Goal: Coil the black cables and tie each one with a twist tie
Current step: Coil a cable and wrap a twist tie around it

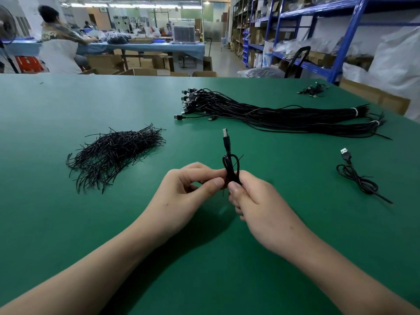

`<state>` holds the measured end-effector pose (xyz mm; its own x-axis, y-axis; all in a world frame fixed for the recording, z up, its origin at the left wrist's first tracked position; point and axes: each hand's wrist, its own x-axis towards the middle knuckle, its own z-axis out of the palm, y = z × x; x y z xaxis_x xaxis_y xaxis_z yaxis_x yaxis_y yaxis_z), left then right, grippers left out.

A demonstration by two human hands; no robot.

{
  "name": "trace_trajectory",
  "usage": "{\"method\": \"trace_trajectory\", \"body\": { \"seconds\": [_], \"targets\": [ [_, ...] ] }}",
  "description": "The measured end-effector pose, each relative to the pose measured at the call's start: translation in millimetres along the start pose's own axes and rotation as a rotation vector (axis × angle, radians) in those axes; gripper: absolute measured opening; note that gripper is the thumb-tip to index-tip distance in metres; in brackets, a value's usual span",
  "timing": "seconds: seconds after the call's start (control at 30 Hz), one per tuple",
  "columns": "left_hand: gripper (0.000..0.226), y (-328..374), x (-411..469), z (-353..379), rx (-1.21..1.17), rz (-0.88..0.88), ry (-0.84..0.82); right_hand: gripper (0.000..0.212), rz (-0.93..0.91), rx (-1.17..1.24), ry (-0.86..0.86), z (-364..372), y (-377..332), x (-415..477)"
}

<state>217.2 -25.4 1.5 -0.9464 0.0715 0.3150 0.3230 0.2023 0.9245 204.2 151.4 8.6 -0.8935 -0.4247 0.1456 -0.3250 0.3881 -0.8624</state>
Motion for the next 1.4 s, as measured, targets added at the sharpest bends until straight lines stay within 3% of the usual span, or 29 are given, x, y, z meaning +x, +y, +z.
{"method": "trace_trajectory", "body": {
  "seconds": [0.1, 0.23, 0.47, 0.57, 0.83, 1.0, 1.13, 1.27, 1.4],
  "targets": [
    [0.019, -4.2, 3.9, -6.8, 0.054, 0.039, -0.004, 0.034, 0.03, 0.152, -0.069, 1.3, -0.1, -0.1],
    [0.02, -6.2, 4.1, -8.1, 0.008, 0.042, -0.06, 0.021, 0.058, 0.161, -0.116, -3.0, 0.0, -0.4],
    [0.024, -2.1, 4.8, -10.1, -0.102, 0.004, -0.01, 0.024, 0.041, 0.258, -0.202, -3.2, -3.0, 1.8],
    [0.02, -1.8, 3.7, -10.4, -0.091, 0.004, -0.027, 0.023, 0.026, 0.175, -0.22, -2.2, -2.4, -0.1],
    [0.018, -4.0, -0.9, -2.3, -0.059, 0.006, -0.003, 0.017, 0.003, -0.365, -0.111, -3.6, -5.6, -4.8],
    [0.026, -0.7, -3.0, 5.4, -0.043, 0.067, 0.061, 0.026, -0.03, -0.223, -0.097, -10.5, -5.7, -0.8],
    [0.022, 0.7, -3.3, 4.4, 0.024, 0.102, 0.066, 0.023, -0.041, -0.096, -0.112, -12.6, -3.4, 1.8],
    [0.015, 2.8, -2.6, 5.5, 0.101, 0.151, 0.034, 0.02, -0.053, -0.16, -0.081, -14.9, -3.5, 3.1],
    [0.02, 3.0, -0.8, 3.1, 0.088, 0.167, 0.013, 0.036, -0.055, -0.14, -0.121, -14.4, -5.1, 2.1]
  ]
}}
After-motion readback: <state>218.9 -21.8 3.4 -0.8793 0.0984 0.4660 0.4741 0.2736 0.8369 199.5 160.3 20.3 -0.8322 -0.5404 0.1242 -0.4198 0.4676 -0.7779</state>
